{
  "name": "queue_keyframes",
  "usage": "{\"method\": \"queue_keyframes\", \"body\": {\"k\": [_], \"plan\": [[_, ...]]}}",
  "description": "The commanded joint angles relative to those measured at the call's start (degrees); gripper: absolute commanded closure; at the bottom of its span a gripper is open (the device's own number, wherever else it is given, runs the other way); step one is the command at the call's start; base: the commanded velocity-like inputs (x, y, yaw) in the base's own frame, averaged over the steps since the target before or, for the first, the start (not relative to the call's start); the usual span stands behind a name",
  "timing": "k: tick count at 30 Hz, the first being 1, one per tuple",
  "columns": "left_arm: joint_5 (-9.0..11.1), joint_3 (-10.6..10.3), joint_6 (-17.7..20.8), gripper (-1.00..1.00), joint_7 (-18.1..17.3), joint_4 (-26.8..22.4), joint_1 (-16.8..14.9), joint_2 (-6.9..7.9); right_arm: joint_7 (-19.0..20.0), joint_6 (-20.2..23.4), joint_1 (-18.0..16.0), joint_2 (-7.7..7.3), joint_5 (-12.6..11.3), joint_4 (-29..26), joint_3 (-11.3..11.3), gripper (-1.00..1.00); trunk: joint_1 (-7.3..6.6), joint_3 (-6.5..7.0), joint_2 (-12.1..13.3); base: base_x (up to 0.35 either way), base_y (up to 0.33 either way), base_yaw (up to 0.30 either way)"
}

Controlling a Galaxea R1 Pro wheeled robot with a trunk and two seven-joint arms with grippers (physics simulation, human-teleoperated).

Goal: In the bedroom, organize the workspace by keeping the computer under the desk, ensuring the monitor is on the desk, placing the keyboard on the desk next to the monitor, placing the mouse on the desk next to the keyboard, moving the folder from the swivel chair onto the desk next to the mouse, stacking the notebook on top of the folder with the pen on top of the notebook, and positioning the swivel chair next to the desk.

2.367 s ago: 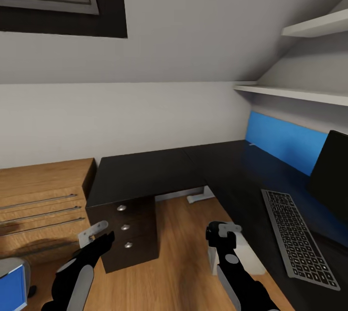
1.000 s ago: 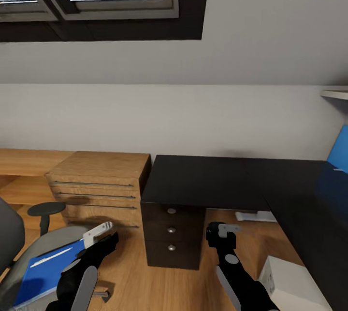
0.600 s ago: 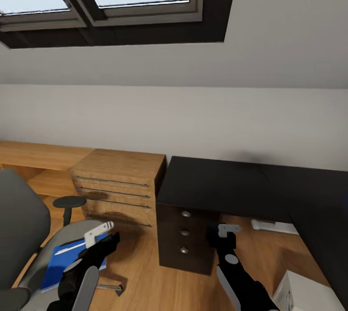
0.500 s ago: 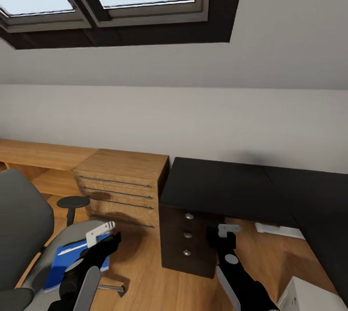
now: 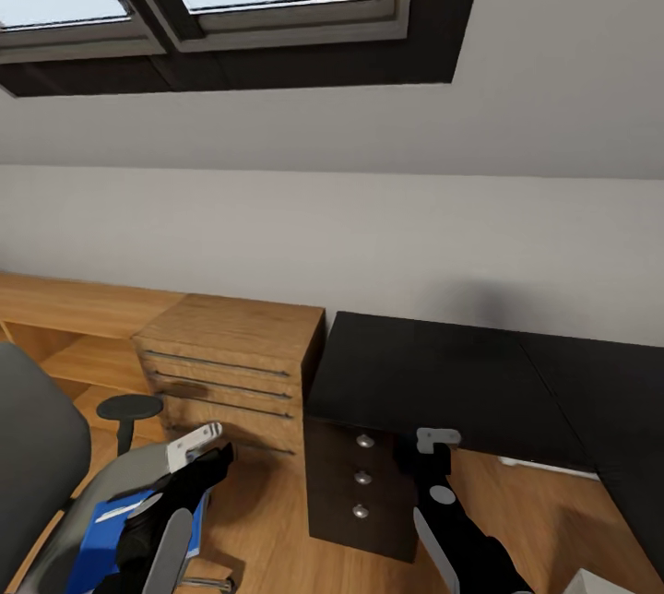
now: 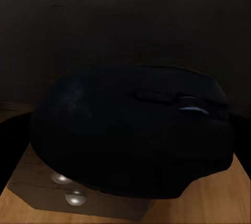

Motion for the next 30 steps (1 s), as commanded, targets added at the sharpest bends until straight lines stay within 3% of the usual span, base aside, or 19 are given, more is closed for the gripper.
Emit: {"method": "queue_keyframes", "body": {"k": [1,12,20,25,30], "plan": [[0.56,-1.96,0.17,-1.0,0.42,-0.03,-0.05,0.03,-0.46,-0.03,-0.05,-0.01,-0.61,0.01,0.33,1.0,0.03,-0.07,-0.04,0.188,0.0,0.215],[0.54,-3.99,0.06,-1.0,0.42,0.18,-0.05,0.06,-0.23,0.05,-0.05,0.02,-0.61,0.27,0.36,1.0,0.03,-0.07,-0.04,0.033,-0.01,0.271],[0.47,-5.43,-0.16,-1.0,0.42,0.19,-0.05,0.06,-0.08,0.05,0.2,-0.02,-0.53,0.3,0.69,1.0,0.03,-0.07,-0.04,0.194,-0.168,0.277],[0.5,-5.5,-0.18,-1.0,0.42,0.19,-0.05,0.06,0.03,0.18,0.39,-0.16,-0.59,0.48,6.45,1.0,0.03,-0.17,-0.04,0.228,-0.21,0.253],[0.47,-5.51,-0.19,-1.0,0.42,0.19,-0.05,0.06,0.38,0.14,0.39,-0.24,-0.64,0.55,6.68,1.0,0.03,-0.2,-0.04,0.249,-0.193,0.051]]}}
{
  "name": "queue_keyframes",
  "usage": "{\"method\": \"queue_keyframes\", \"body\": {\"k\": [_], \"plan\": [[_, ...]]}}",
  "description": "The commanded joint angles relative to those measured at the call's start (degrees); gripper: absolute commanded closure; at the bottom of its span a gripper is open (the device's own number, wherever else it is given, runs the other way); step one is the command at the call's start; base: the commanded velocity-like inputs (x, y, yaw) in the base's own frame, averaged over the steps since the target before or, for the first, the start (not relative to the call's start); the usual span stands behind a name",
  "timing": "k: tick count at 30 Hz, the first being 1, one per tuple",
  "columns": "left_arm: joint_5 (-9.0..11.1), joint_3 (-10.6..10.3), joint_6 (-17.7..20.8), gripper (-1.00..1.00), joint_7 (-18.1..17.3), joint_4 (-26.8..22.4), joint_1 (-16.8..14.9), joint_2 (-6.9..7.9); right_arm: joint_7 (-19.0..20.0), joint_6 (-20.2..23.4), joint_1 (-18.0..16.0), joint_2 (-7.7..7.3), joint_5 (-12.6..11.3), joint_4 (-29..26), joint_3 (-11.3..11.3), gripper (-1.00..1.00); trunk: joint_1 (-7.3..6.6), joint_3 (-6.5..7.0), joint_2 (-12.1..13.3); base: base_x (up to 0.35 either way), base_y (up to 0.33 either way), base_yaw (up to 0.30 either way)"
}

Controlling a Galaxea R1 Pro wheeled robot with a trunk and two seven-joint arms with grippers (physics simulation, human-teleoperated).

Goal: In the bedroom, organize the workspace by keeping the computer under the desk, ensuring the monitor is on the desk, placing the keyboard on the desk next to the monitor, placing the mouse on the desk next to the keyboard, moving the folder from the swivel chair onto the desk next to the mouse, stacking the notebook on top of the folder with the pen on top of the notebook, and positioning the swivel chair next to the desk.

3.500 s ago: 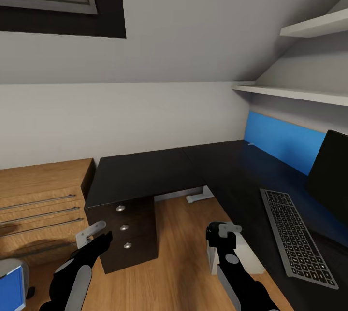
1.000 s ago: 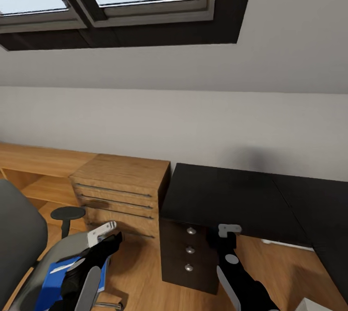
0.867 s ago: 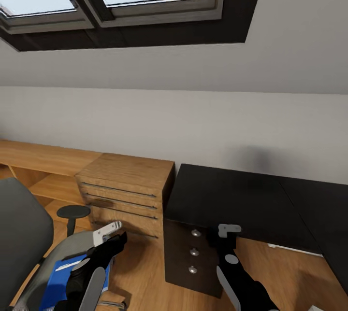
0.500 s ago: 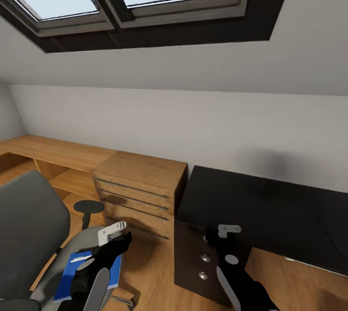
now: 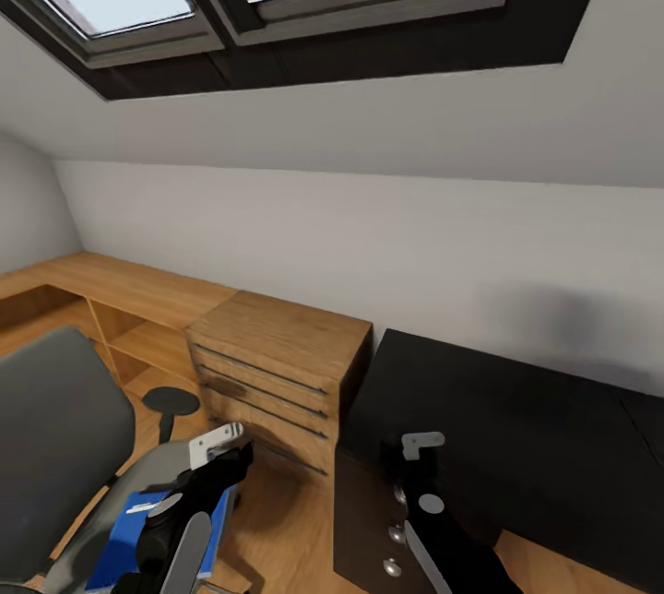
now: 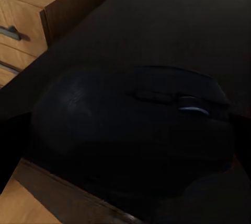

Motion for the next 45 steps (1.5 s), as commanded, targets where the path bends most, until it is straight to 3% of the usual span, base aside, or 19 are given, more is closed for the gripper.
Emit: {"method": "queue_keyframes", "body": {"k": [1,13,18,20,21,23,27,33,45], "plan": [[0.6,-0.06,0.12,-1.0,0.55,-0.08,-0.05,0.0,-0.34,0.02,-0.05,-0.06,-0.59,-0.05,0.31,1.0,0.04,-0.08,-0.05,0.292,-0.12,0.003],[0.69,-0.06,0.45,-1.0,0.4,-0.19,-0.05,0.09,-0.1,0.79,-0.59,0.27,-0.56,1.82,2.08,1.0,0.04,-0.08,-0.05,0.064,-0.017,0.0],[0.76,-0.13,0.54,-1.0,0.42,-0.33,-0.05,0.02,3.96,3.48,-9.18,0.44,-1.6,12.18,2.05,1.0,0.04,-0.08,-0.05,0.0,0.0,0.0],[0.77,-0.14,0.55,-1.0,0.42,-0.33,-0.05,0.01,6.4,3.41,-13.46,0.42,-3.67,18.97,1.94,1.0,0.04,-0.08,-0.05,0.0,0.0,0.0],[0.77,-0.14,0.55,-1.0,0.4,-0.34,-0.05,0.01,8.01,2.77,-16.85,0.45,-6.39,24.14,1.88,1.0,0.04,-0.08,-0.05,0.0,0.0,0.0],[0.77,-0.14,0.57,-1.0,0.39,-0.34,-0.05,-0.05,9.03,1.8,-19.13,0.46,-8.87,27.43,2.01,1.0,0.04,-0.08,-0.05,0.0,0.0,0.0],[0.78,-0.14,0.61,-1.0,0.39,-0.34,-0.05,-0.06,9.53,1.45,-20.38,1.34,-10.69,29.74,1.84,1.0,0.04,-0.08,-0.05,0.0,0.0,0.0],[0.72,-0.14,0.79,-1.0,0.39,-0.56,-0.05,0.01,9.38,1.0,-20.65,2.56,-10.79,31.02,1.85,1.0,0.04,-0.08,-0.05,0.0,0.0,0.0],[0.77,-0.13,0.82,-1.0,0.56,-1.75,-0.05,-0.07,9.46,0.82,-20.69,2.33,-10.67,31.15,1.9,1.0,0.48,-0.54,-0.86,0.0,0.0,0.208]]}}
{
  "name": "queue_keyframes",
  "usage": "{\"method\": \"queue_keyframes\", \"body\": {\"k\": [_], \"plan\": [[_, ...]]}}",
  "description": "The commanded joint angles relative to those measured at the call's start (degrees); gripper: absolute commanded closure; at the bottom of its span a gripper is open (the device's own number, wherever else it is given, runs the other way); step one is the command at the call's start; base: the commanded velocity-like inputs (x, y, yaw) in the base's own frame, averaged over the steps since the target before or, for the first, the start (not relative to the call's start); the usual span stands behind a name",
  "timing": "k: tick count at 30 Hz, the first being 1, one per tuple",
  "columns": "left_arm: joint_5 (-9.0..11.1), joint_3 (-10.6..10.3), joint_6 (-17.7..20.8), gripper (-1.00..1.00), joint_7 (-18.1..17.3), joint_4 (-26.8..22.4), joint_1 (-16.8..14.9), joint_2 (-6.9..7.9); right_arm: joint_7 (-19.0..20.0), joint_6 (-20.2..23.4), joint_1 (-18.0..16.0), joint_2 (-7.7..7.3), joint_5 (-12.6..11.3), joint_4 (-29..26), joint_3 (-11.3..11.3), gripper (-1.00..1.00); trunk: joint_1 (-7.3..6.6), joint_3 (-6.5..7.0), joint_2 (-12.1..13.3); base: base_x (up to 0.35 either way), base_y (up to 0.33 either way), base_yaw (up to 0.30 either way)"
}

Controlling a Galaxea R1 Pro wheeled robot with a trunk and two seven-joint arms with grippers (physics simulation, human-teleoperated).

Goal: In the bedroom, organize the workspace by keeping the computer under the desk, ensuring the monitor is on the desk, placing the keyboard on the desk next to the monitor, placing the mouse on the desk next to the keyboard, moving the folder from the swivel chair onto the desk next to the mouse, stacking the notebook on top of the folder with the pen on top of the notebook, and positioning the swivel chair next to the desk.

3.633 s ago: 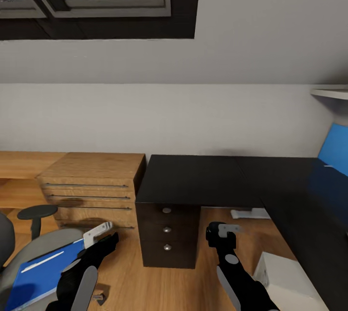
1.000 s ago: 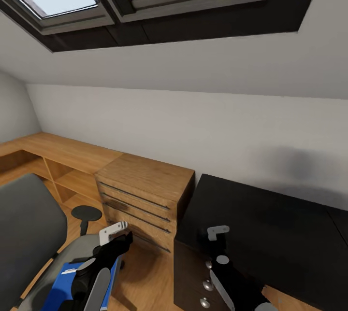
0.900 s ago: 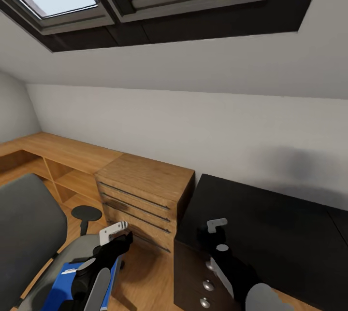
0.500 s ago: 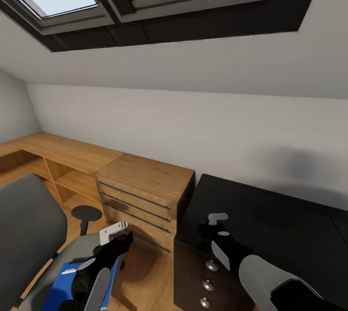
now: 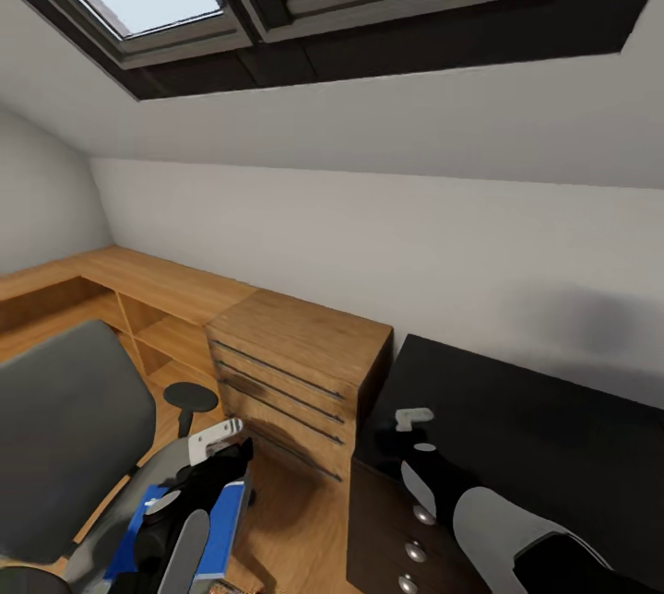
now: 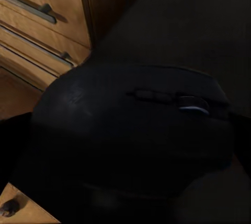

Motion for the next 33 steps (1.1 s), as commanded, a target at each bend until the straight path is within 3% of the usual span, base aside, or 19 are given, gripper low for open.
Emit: {"method": "queue_keyframes", "body": {"k": [1,13,23,33], "plan": [[0.59,-0.07,0.11,-1.0,0.56,-0.09,-0.06,-0.02,-0.31,0.1,-0.01,-0.05,-0.53,-0.08,0.5,1.0,0.23,-0.29,-0.48,0.0,0.0,0.267],[0.6,-0.08,0.02,-1.0,0.57,-0.14,-0.06,-0.1,-0.31,-0.43,-0.02,-0.16,-0.52,-0.14,0.5,1.0,2.87,-2.57,-5.29,0.0,0.0,0.094],[0.6,-0.08,0.02,-1.0,0.61,-0.14,-0.06,-0.11,-0.43,-0.47,-0.01,-2.61,-0.68,-0.39,0.34,1.0,5.06,-4.36,-9.3,0.0,0.0,0.0],[0.6,-0.08,0.05,-1.0,0.65,-0.14,-0.06,-0.1,-0.48,-0.35,0.01,-2.97,-0.8,-0.32,0.32,1.0,7.26,-6.16,-13.31,0.0,0.0,0.0]]}}
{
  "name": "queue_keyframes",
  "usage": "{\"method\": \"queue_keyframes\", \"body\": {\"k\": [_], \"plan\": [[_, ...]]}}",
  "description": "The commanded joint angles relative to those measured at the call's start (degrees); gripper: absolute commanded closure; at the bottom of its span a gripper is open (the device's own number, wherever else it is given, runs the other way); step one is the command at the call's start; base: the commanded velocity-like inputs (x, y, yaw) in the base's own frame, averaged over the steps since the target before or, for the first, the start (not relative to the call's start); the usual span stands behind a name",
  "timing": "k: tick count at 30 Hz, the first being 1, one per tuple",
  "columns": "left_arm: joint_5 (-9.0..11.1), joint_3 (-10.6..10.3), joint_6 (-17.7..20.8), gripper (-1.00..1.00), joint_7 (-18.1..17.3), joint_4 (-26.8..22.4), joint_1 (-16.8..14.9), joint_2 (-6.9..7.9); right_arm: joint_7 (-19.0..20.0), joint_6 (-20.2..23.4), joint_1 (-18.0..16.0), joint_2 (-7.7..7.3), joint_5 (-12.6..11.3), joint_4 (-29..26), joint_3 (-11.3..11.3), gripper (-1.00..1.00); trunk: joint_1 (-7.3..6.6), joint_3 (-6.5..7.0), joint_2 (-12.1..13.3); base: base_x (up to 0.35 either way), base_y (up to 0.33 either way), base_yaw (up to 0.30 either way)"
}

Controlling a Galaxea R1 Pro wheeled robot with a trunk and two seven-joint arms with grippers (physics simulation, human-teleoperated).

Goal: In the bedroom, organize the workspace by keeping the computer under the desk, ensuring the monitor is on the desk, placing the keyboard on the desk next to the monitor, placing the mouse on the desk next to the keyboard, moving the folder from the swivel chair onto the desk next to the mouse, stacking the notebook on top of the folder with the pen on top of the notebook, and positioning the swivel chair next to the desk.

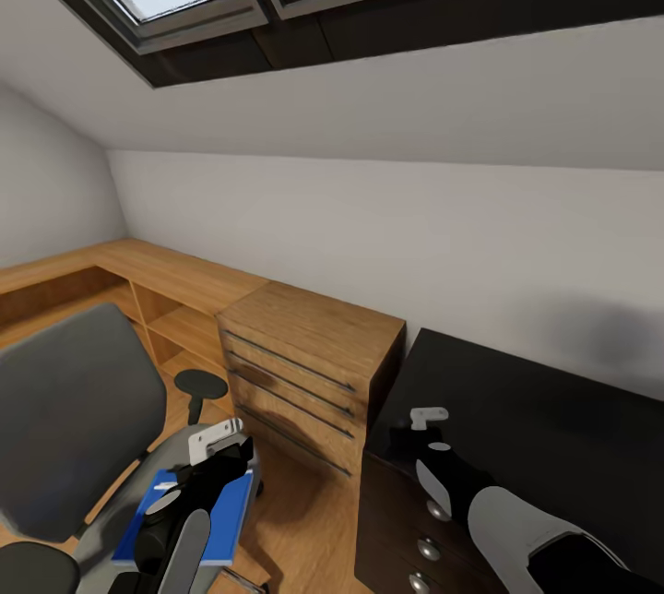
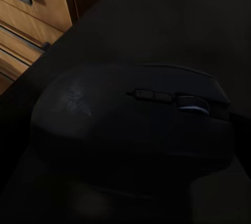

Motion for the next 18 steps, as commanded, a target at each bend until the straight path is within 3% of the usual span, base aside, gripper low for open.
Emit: {"method": "queue_keyframes", "body": {"k": [1,4,18], "plan": [[0.6,-0.06,0.12,-1.0,0.56,-0.07,-0.05,0.0,-0.31,0.06,-0.05,0.0,-0.54,-0.04,0.51,1.0,0.23,-0.25,-0.46,0.0,0.0,0.0],[0.6,-0.06,0.12,-1.0,0.54,-0.07,-0.05,0.03,-0.25,0.12,-0.05,0.01,-0.43,-0.02,0.62,1.0,0.89,-0.79,-1.66,0.0,0.0,0.0],[0.61,-0.06,0.26,-1.0,0.39,0.1,-0.05,0.25,0.04,0.32,-0.06,0.3,-0.27,0.14,0.92,1.0,0.89,-0.79,-1.66,0.014,0.0,0.0]]}}
